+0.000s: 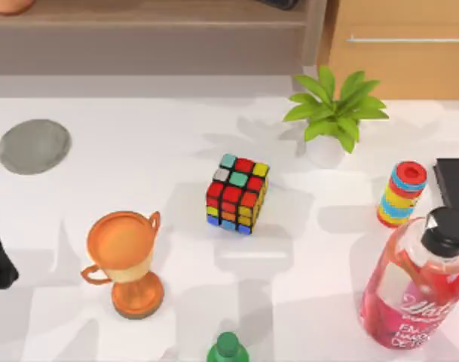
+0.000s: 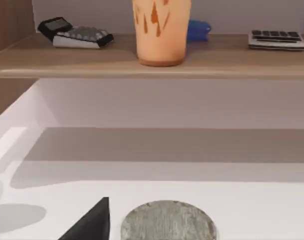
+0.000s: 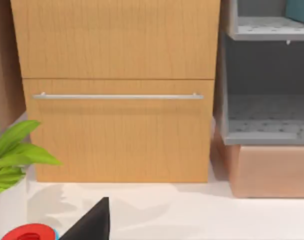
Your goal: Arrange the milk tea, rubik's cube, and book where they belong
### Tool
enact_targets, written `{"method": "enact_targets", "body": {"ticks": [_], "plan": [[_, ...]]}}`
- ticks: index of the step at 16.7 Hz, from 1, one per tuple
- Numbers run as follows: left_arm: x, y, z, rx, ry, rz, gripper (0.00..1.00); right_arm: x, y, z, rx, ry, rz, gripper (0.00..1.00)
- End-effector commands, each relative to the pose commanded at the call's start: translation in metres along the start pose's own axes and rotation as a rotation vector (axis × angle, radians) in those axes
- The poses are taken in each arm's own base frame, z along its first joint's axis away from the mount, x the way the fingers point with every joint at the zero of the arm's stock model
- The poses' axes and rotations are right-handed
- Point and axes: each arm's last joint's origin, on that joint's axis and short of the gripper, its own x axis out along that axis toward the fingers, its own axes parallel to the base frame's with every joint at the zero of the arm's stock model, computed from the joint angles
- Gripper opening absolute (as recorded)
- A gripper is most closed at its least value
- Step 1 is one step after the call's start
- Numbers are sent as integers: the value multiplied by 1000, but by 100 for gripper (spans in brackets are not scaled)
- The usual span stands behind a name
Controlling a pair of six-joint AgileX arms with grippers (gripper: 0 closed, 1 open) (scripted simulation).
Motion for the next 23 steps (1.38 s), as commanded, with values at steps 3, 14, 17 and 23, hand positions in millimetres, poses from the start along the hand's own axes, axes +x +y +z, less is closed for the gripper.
{"method": "enact_targets", "body": {"ticks": [3, 14, 17, 23], "plan": [[0, 0, 3, 0, -4, 0, 100, 0, 0, 0, 0, 0, 0, 100], [87, 6, 107, -8, -53, -17, 100, 0, 0, 0, 0, 0, 0, 100], [151, 11, 102, -12, 9, -19, 100, 0, 0, 0, 0, 0, 0, 100], [253, 22, 61, -15, 47, -22, 100, 0, 0, 0, 0, 0, 0, 100]]}}
